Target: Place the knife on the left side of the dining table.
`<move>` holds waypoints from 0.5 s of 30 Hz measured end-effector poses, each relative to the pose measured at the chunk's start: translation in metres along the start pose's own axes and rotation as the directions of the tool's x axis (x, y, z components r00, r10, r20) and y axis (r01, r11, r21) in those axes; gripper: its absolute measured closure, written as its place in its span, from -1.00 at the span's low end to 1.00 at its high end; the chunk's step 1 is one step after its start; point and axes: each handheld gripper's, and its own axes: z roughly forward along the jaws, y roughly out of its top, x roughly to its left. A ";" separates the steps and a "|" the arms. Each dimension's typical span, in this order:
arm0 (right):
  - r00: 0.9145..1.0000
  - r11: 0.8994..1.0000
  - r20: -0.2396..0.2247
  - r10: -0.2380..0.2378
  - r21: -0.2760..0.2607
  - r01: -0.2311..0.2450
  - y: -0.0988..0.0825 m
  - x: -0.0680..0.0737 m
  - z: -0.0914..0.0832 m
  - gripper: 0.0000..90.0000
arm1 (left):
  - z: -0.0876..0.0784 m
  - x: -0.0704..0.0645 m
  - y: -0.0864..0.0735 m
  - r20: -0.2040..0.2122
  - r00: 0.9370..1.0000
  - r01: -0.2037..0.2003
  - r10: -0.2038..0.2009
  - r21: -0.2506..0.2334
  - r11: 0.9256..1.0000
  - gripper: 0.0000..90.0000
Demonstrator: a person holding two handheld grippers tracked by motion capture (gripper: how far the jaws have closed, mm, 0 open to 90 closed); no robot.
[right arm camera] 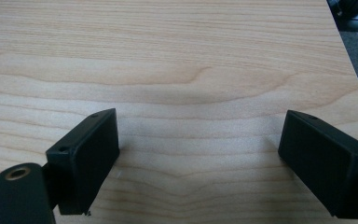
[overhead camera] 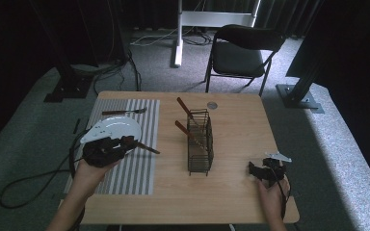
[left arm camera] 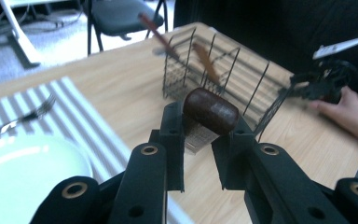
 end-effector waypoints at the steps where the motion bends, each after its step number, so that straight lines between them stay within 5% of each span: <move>1: 1.000 1.000 0.000 0.000 0.000 0.000 0.000 0.000 0.000 -0.74 | 0.000 0.000 0.000 0.000 1.000 0.000 0.000 0.000 1.000 0.67; 11: 1.000 1.000 0.000 0.000 0.000 0.000 0.000 0.000 0.000 -0.74 | -0.003 0.026 -0.041 -0.031 0.997 0.076 -0.074 0.061 0.995 0.67; 15: 1.000 1.000 0.000 0.000 0.000 0.000 0.000 0.000 0.000 -0.74 | -0.001 0.032 -0.050 -0.065 0.996 0.073 -0.068 0.079 0.994 0.67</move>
